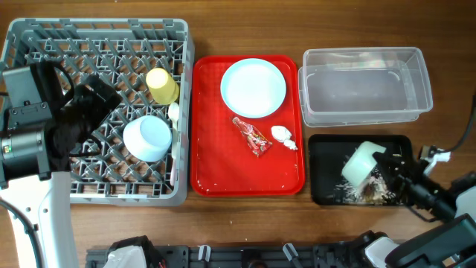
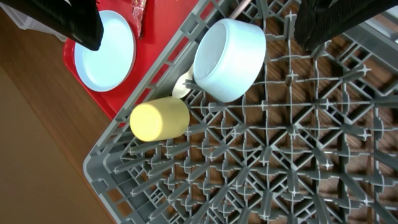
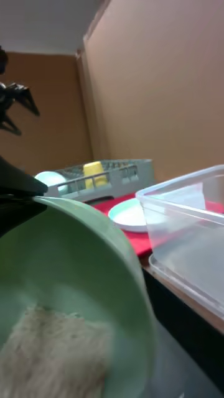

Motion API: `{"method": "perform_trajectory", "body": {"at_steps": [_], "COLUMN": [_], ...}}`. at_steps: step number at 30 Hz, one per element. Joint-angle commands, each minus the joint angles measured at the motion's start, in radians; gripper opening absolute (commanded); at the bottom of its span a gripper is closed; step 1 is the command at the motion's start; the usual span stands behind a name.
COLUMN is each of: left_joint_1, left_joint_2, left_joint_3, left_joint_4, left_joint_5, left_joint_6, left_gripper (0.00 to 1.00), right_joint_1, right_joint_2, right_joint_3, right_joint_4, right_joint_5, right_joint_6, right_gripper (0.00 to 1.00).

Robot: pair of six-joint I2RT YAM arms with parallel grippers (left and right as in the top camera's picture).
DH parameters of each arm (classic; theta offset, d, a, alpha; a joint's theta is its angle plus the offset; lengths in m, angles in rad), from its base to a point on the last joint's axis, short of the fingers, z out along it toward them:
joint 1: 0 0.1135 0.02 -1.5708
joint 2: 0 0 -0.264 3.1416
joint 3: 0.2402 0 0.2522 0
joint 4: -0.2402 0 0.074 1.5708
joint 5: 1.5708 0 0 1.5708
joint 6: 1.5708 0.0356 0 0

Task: Sort waste into correct bins and load items into the dishwasher rack
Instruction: 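Carry the green bowl over the black tray and tip out scraps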

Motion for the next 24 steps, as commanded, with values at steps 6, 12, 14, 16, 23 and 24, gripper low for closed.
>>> {"method": "perform_trajectory", "body": {"at_steps": [6, 12, 14, 16, 23, 24], "left_joint_1": [0.005, 0.005, 0.005, 0.005, 0.005, 0.005], "left_joint_2": [-0.003, -0.003, -0.003, -0.003, -0.003, -0.003], "left_joint_3": [0.004, 0.004, 0.004, 0.004, 0.004, 0.004], "left_joint_4": [0.002, 0.002, 0.002, 0.002, 0.002, 0.002], "left_joint_5": [0.001, 0.001, 0.001, 0.001, 0.001, 0.001], "left_joint_6": [-0.009, -0.009, -0.009, -0.009, -0.009, -0.009], "left_gripper": [1.0, 1.0, 1.0, 1.0, 1.0, 1.0], "right_joint_1": [-0.005, -0.005, -0.005, -0.005, -0.005, -0.005], "right_joint_2": [0.002, 0.002, 0.002, 0.002, 0.0, 0.002], "right_joint_3": [-0.032, -0.032, -0.032, -0.032, -0.032, -0.032], "right_joint_4": [-0.074, -0.16, -0.147, -0.172, -0.163, -0.126], "right_joint_5": [-0.145, -0.142, -0.109, -0.163, -0.2, -0.185], "right_joint_6": [-0.12, -0.201, -0.15, -0.2, -0.467, -0.406], "right_gripper": [0.04, 0.04, 0.04, 0.04, 0.04, 0.04]}}
